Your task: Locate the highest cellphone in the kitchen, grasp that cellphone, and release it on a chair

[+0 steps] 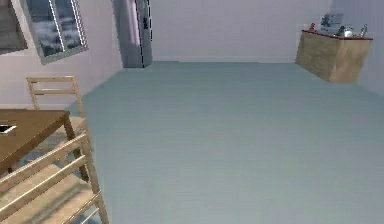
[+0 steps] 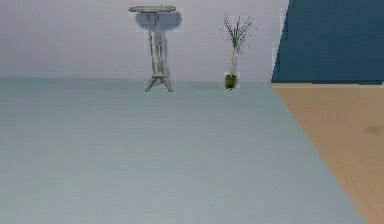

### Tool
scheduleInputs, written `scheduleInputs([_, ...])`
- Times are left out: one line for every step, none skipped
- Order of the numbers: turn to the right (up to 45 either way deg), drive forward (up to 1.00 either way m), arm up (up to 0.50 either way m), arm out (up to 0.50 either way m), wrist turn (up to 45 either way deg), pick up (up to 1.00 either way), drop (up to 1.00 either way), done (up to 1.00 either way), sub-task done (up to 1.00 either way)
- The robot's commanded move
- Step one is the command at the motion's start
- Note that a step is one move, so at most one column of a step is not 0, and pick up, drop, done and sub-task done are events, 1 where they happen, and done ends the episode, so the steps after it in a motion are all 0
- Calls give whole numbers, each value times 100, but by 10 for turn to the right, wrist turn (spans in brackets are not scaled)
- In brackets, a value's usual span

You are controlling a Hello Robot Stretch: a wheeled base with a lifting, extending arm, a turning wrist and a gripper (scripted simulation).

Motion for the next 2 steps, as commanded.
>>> scheduleInputs([0, 90, 0, 0, 0, 0, 0, 0, 0])
scheduleInputs([-450, 0, 0, 0, 0, 0, 0, 0, 0])
